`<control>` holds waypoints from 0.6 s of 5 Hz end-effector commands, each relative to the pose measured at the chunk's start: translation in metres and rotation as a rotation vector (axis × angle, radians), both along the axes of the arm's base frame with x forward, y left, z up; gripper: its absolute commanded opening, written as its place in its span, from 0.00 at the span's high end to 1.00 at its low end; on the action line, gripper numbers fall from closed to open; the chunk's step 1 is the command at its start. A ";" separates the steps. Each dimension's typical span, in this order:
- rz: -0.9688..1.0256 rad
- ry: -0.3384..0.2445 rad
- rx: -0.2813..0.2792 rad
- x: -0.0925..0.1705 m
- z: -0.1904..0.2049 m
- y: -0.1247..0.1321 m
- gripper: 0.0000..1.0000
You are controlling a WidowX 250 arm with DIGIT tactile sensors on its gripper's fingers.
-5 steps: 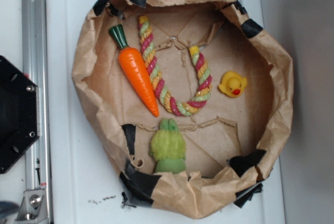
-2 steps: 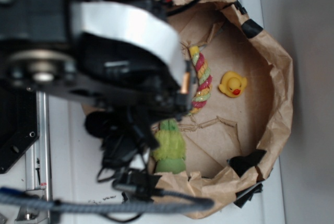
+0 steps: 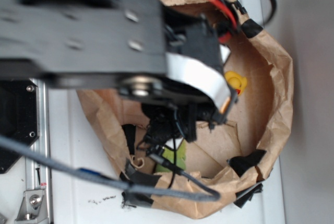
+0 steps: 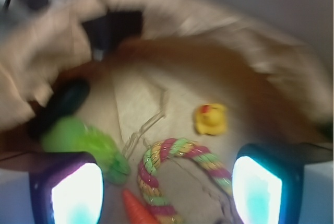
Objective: Grab the green animal.
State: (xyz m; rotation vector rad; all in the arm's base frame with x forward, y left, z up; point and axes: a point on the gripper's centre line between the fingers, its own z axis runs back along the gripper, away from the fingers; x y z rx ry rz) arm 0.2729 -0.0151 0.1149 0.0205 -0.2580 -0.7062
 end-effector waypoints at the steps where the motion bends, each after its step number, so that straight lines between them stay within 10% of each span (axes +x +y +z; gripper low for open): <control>1: -0.453 0.121 -0.005 -0.025 -0.062 -0.027 0.00; 3: -0.685 0.092 -0.162 -0.043 -0.075 -0.083 0.00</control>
